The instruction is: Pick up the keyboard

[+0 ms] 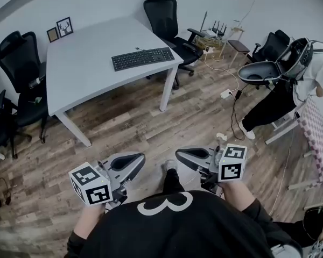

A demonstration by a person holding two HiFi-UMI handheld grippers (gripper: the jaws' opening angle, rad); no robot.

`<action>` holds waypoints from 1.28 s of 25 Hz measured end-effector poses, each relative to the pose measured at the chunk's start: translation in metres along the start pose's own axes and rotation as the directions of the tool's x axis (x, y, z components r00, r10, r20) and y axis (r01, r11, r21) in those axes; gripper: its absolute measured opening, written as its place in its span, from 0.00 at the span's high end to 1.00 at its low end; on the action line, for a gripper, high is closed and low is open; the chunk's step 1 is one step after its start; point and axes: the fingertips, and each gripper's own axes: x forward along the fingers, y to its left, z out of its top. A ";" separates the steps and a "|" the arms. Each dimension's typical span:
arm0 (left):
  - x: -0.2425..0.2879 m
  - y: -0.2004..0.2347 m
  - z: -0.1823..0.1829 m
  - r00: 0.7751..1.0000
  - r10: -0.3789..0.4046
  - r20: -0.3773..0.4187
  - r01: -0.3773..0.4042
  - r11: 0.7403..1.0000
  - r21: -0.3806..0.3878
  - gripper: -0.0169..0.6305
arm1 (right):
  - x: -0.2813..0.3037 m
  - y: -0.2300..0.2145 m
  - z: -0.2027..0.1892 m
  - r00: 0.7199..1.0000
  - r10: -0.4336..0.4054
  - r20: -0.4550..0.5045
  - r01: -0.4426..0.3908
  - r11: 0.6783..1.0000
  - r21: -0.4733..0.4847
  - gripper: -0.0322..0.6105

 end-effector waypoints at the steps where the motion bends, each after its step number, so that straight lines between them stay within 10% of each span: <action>1: 0.002 0.001 0.000 1.000 0.002 -0.002 -0.002 1.000 -0.002 0.95 | 0.000 -0.003 0.001 1.000 0.002 0.002 -0.002 1.000 0.002 0.94; 15: 0.053 0.038 0.018 0.999 0.017 0.033 -0.012 0.991 -0.133 0.95 | 0.002 -0.071 0.020 0.996 0.078 0.034 -0.081 0.993 0.089 0.94; 32: 0.241 0.167 0.095 0.995 0.084 0.051 -0.071 0.975 -0.211 0.95 | -0.055 -0.281 0.140 0.985 0.079 0.152 -0.096 0.989 0.109 0.94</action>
